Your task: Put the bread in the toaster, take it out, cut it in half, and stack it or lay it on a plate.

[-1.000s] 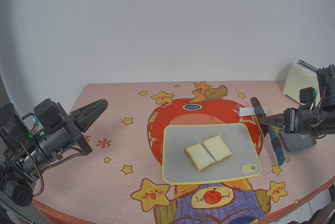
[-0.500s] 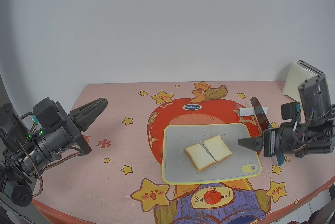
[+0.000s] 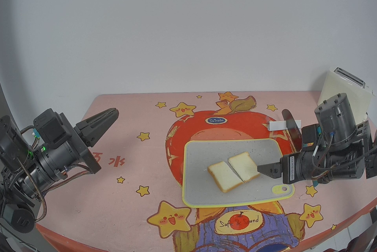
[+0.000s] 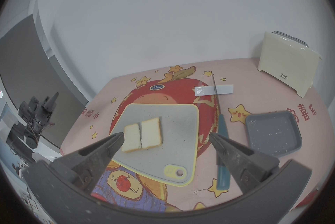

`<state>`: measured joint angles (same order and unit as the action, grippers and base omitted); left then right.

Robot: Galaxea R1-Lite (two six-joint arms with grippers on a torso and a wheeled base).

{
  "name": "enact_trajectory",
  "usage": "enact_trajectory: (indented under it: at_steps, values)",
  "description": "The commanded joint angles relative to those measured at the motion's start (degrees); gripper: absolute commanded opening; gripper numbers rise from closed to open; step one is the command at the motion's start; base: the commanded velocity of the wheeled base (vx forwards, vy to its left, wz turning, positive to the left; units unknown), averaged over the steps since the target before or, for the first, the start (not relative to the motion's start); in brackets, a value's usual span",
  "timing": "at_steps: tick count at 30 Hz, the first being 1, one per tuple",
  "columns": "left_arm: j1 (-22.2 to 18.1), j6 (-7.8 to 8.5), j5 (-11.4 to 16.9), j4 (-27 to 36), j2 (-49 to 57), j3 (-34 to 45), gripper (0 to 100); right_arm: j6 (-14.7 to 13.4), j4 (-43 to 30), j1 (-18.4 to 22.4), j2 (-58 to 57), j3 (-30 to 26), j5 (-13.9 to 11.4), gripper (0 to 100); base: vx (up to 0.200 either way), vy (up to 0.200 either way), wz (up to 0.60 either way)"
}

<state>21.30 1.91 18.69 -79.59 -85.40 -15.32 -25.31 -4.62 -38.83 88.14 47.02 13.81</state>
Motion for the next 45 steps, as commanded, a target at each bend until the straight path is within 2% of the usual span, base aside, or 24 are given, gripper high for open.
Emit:
enact_trajectory:
  at_steps: [1,4,8,44,45]
  values:
    - [0.5,0.02,-0.1,0.0,0.1,0.2,0,-0.1,3.0,0.0,3.9,-0.8,2.5,100,0.0,0.0,0.0]
    - [1.4,0.02,-0.1,0.1,0.1,1.2,0,-0.1,6.0,-0.2,4.9,-2.5,4.1,100,0.0,0.0,0.0]
    - [1.6,0.02,-0.1,0.1,0.0,1.2,0,0.0,8.0,-0.2,4.7,-3.1,4.0,100,0.0,0.0,0.0]
    - [2.1,0.02,-0.1,0.1,-0.4,1.9,0,-0.1,8.1,-0.6,8.7,-3.1,3.8,100,0.0,0.0,0.0]
    - [2.4,0.02,-0.1,0.1,-0.4,2.0,0,-0.1,8.1,-0.7,8.7,-3.1,3.7,0,0.0,0.0,0.0]
